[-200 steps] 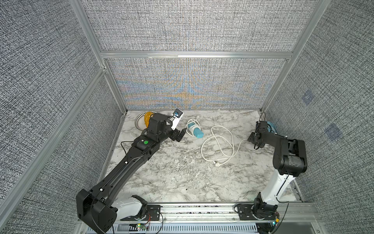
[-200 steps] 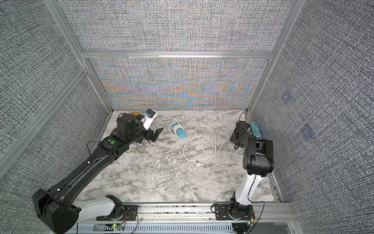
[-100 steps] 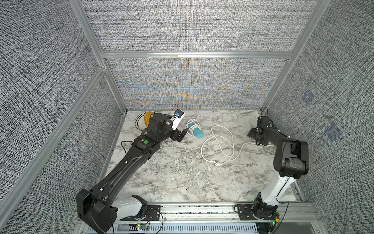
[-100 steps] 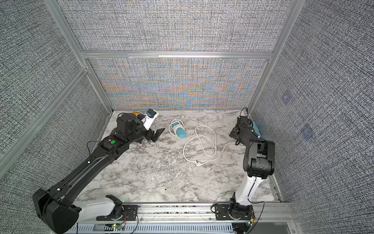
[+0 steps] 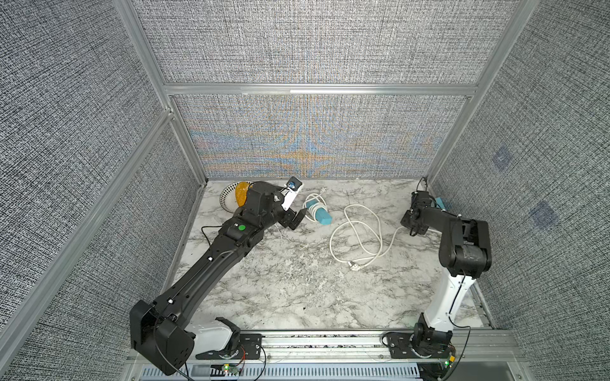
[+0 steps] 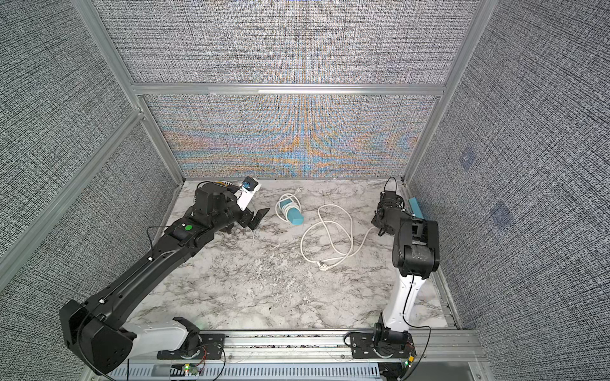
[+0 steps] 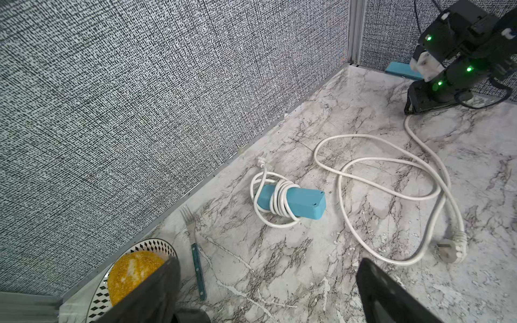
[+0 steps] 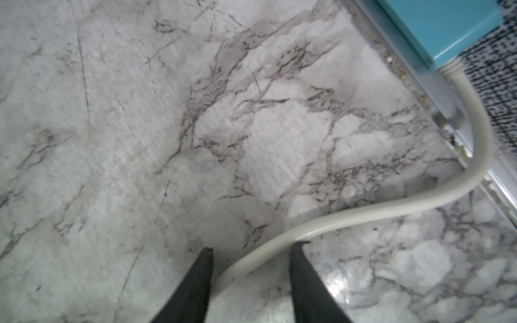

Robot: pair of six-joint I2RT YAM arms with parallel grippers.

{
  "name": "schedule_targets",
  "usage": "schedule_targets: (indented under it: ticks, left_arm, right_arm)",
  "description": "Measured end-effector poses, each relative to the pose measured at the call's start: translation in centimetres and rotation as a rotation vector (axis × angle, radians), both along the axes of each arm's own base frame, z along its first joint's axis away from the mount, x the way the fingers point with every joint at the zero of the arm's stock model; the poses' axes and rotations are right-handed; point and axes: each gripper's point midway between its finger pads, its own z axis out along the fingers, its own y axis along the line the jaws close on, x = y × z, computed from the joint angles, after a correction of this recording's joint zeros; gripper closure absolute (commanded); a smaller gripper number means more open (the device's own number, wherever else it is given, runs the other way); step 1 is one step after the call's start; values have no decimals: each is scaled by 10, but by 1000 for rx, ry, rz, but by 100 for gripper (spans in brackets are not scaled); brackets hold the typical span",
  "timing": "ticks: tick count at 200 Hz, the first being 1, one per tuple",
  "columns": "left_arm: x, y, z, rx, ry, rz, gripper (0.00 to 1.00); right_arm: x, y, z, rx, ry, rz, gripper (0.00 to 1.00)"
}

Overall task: Wrap the cord around the power strip
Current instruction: Adjust the power cord at the center of the board.

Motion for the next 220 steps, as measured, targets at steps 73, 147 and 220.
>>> schedule_targets:
  ticks: [73,147,220]
  left_arm:
    - [2,-1,16,-9,-36,-2,0]
    - [1,-6,34,-39,-57,-26,0]
    - [2,-20,48,-96,-46,-80,0]
  right_arm:
    - [-52,95,2,-30,-17,184,100]
    - [-121,249,1,101,3,459,100]
    - [-164,280,61,113,-44,531,10]
